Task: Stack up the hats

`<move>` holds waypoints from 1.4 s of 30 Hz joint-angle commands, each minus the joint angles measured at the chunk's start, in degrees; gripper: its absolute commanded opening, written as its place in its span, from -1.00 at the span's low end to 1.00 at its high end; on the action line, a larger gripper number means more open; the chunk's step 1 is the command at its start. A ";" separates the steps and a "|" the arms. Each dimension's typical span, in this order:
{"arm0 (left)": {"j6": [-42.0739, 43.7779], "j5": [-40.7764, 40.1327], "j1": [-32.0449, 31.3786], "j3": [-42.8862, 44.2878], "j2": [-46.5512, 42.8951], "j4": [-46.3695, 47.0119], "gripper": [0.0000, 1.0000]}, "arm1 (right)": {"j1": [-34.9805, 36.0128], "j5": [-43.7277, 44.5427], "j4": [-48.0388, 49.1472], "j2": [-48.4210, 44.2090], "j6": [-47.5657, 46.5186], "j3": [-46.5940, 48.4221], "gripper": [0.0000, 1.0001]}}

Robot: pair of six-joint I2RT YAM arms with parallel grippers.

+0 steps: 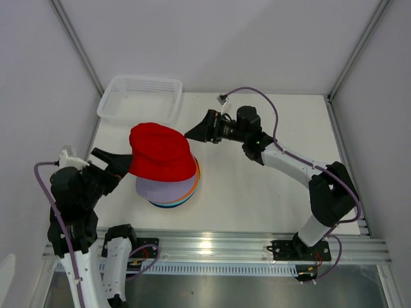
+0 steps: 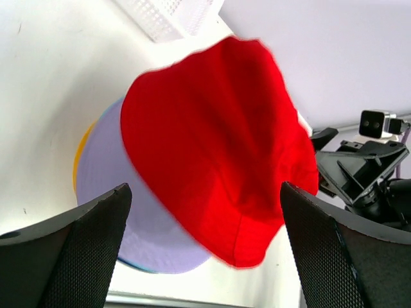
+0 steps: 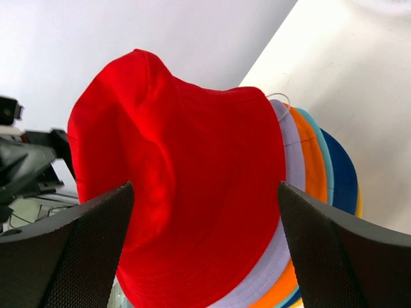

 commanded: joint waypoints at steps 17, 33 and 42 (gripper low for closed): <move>-17.20 1.95 0.34 -15.44 -8.82 10.97 0.09 | 4.05 0.55 1.01 4.00 -1.70 7.46 0.79; -15.00 3.43 0.34 -14.12 -11.27 12.37 -0.99 | 4.93 -0.59 0.65 5.41 -1.34 8.35 0.71; -15.09 -3.16 0.34 -11.47 -17.60 3.07 -0.99 | 5.02 0.99 -0.67 4.44 -1.61 6.68 0.71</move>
